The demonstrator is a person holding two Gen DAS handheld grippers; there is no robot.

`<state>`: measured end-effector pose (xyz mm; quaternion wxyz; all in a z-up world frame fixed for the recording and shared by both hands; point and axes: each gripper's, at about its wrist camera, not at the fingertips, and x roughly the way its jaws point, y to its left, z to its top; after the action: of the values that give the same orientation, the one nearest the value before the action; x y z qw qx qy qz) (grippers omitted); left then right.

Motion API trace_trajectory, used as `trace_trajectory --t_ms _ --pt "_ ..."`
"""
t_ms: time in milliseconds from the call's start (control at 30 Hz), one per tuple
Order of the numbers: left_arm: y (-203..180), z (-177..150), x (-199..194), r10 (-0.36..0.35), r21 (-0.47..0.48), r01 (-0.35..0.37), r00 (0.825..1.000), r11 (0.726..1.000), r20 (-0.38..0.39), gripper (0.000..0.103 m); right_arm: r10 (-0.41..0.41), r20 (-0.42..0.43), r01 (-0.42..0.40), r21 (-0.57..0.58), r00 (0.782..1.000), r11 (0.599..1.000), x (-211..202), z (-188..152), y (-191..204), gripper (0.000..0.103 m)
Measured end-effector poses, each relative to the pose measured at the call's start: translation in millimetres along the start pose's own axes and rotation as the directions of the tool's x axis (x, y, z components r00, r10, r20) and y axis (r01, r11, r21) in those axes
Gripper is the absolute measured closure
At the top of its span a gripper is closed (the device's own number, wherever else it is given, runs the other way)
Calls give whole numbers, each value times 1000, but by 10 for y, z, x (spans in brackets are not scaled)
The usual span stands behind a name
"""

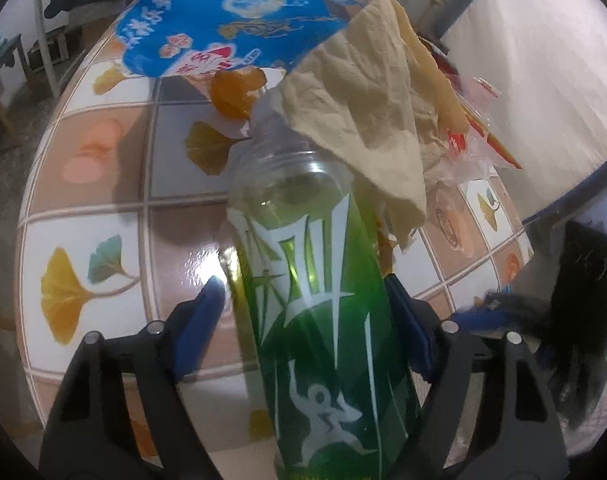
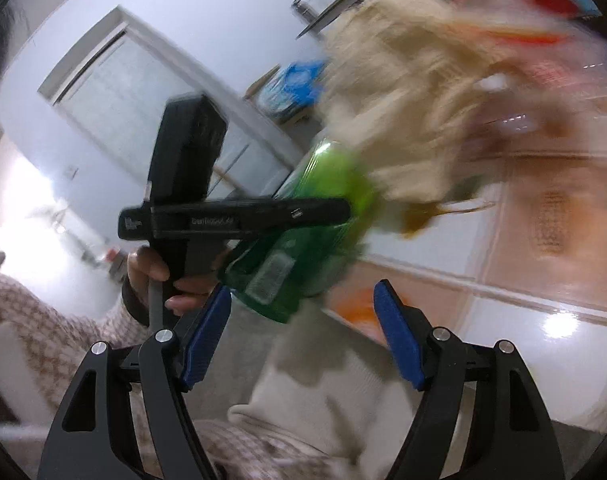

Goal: Collect trash
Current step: 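Reach to the table and grasp the green plastic bottle with the left tool, then grasp the clear red-printed plastic packet with the right tool while the left tool holds the bottle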

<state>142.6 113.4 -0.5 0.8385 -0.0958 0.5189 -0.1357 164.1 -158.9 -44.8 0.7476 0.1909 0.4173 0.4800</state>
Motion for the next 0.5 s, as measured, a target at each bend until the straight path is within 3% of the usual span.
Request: trace_trajectory --t_ms 100,267,400,500 --pt "-19 46 17 -19 20 20 1000 1000 -22 39 -77 87 73 46 993 996 -367 36 -139 28" --pt "98 4 -15 -68 -48 67 998 997 -10 42 -220 195 190 162 956 968 -737 283 -474 27" --pt "212 -123 -75 -80 -101 83 996 991 27 42 -294 237 224 281 926 933 -961 435 -746 27" --pt "335 -207 -129 -137 -171 144 989 975 54 42 -354 241 255 360 904 897 -1007 502 -873 27"
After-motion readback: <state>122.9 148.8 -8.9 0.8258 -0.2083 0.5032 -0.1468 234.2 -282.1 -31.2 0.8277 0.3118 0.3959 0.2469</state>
